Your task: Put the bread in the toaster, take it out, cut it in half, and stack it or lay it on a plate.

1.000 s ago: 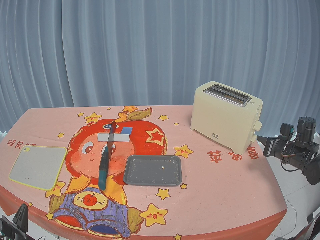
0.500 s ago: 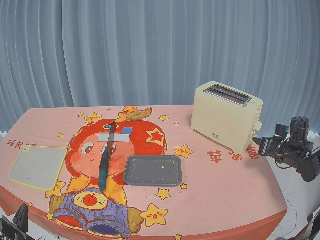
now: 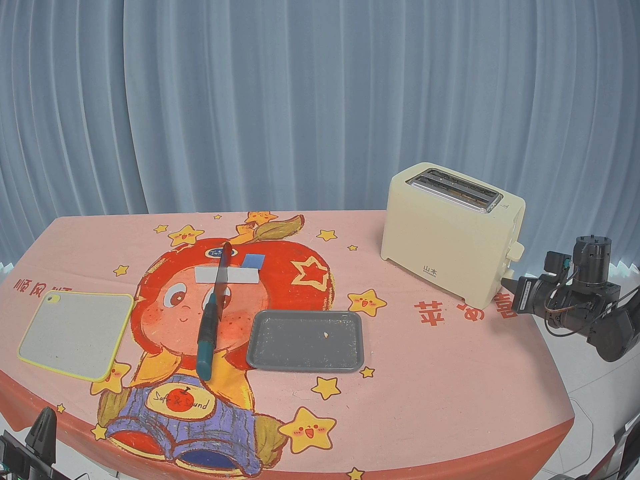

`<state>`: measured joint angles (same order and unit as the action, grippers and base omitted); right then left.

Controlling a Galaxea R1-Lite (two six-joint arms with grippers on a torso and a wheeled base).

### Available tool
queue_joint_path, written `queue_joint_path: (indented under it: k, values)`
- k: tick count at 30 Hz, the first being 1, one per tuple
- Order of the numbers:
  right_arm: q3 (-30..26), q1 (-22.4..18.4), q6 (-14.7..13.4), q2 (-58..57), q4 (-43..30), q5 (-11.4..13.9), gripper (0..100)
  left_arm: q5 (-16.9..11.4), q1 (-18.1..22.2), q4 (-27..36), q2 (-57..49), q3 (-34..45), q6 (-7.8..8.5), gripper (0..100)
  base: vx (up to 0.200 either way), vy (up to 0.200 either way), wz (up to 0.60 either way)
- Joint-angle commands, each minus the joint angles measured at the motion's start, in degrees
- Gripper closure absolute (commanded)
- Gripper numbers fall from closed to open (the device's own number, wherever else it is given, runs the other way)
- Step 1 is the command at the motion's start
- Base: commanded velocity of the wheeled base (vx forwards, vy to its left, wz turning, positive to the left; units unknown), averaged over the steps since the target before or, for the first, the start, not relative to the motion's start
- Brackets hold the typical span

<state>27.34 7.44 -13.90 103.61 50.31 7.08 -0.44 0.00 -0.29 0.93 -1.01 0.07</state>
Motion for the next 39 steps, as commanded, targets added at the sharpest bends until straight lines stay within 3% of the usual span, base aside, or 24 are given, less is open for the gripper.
queue_joint_path:
  k: [1, 24, 28, 31, 39]
  values:
    - [0.2, -0.1, 0.0, 0.2, 0.1, 0.0, 100, 0.0, 0.0, -0.1, -0.9, 1.0, 0.01, 100, 0.0, 0.0, 0.0]
    - [-0.4, -0.1, 0.1, 1.7, 0.0, -0.1, 100, 0.0, 0.0, -0.1, -0.9, 1.0, 0.01, 100, 0.0, 0.0, 0.0]
    - [-1.2, 0.5, 0.3, 1.1, 0.0, -0.6, 100, 0.0, 0.0, -0.1, -0.9, 1.0, 0.01, 100, 0.0, 0.0, 0.0]
    - [-0.9, 1.1, 0.4, -0.1, 0.1, -2.4, 100, 0.0, 0.0, -0.1, -0.9, 1.0, 0.01, 100, 0.0, 0.0, 0.0]
    - [-1.2, 0.3, -0.1, 0.7, 10.2, -3.2, 100, 0.0, 0.0, -0.1, -0.9, 1.0, 0.01, 100, 0.0, 0.0, 0.0]
